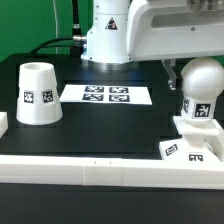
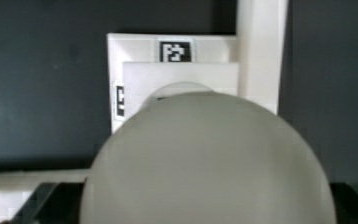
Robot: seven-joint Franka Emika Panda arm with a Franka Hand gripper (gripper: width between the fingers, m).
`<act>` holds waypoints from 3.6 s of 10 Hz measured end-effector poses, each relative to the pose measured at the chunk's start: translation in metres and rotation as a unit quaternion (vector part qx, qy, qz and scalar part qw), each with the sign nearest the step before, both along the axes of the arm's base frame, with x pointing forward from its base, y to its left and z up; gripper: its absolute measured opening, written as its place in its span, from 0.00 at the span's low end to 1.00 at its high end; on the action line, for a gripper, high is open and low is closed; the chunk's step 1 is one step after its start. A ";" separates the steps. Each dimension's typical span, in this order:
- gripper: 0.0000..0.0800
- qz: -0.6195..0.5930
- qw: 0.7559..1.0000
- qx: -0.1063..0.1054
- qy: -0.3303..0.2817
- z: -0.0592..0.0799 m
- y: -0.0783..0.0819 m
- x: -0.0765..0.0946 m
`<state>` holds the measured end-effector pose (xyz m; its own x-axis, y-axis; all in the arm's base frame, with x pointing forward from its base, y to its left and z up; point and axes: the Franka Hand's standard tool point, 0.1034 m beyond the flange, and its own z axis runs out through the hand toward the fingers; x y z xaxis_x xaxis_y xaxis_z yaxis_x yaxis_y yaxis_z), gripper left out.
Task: Assemble lamp
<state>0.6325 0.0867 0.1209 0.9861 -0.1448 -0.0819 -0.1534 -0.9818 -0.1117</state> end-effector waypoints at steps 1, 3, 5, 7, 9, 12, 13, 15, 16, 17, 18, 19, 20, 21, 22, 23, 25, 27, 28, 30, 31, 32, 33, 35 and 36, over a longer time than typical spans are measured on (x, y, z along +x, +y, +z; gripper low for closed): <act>0.72 -0.059 0.998 0.010 0.000 0.000 -0.003 0.000; 0.72 -0.148 0.989 0.014 0.006 0.000 -0.005 -0.001; 0.72 -0.207 0.978 0.010 0.015 0.000 -0.003 -0.001; 0.72 -0.267 0.963 0.007 0.024 0.000 -0.003 -0.001; 0.72 -0.362 0.931 0.015 0.037 0.000 -0.003 0.000; 0.72 -0.497 0.866 0.020 0.054 -0.002 -0.002 0.002; 0.72 -0.527 0.848 0.022 0.060 -0.002 -0.003 0.002; 0.72 -0.607 0.790 0.030 0.076 -0.002 -0.003 0.003; 0.72 -0.634 0.768 0.031 0.082 -0.002 -0.002 0.003; 0.72 -0.647 0.757 0.031 0.084 -0.002 -0.001 0.004; 0.72 -0.635 0.767 0.032 0.081 -0.003 -0.001 0.004; 0.85 -0.621 0.779 0.032 0.079 -0.003 -0.001 0.004; 0.85 -0.594 0.800 0.027 0.085 -0.002 -0.002 0.000; 0.87 -0.554 0.828 0.027 0.085 0.000 -0.001 0.000; 0.87 -0.517 0.852 0.032 0.076 0.001 0.000 0.001; 0.87 -0.502 0.861 0.033 0.074 0.000 0.000 0.001; 0.87 -0.446 0.892 0.037 0.062 0.000 0.000 0.001; 0.87 -0.359 0.931 0.040 0.046 0.000 -0.001 0.000; 0.87 -0.284 0.958 0.015 0.044 -0.001 -0.003 -0.006; 0.87 -0.163 0.986 0.002 0.021 0.002 -0.004 -0.004; 0.87 -0.117 0.993 -0.006 0.012 0.004 -0.002 -0.003; 0.87 -0.071 0.997 -0.012 0.001 0.004 0.002 -0.002; 0.87 -0.018 1.000 -0.010 -0.008 0.005 0.005 -0.001; 0.87 0.037 0.999 -0.007 -0.014 0.004 0.003 -0.001; 0.87 0.082 0.996 -0.005 -0.019 0.003 0.003 -0.001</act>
Offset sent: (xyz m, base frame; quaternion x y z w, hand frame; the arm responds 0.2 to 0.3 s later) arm 0.0000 0.0000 0.0000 0.0000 0.0000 0.1938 0.9810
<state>0.6314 0.0894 0.1242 0.9989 0.0176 -0.0439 0.0129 -0.9944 -0.1048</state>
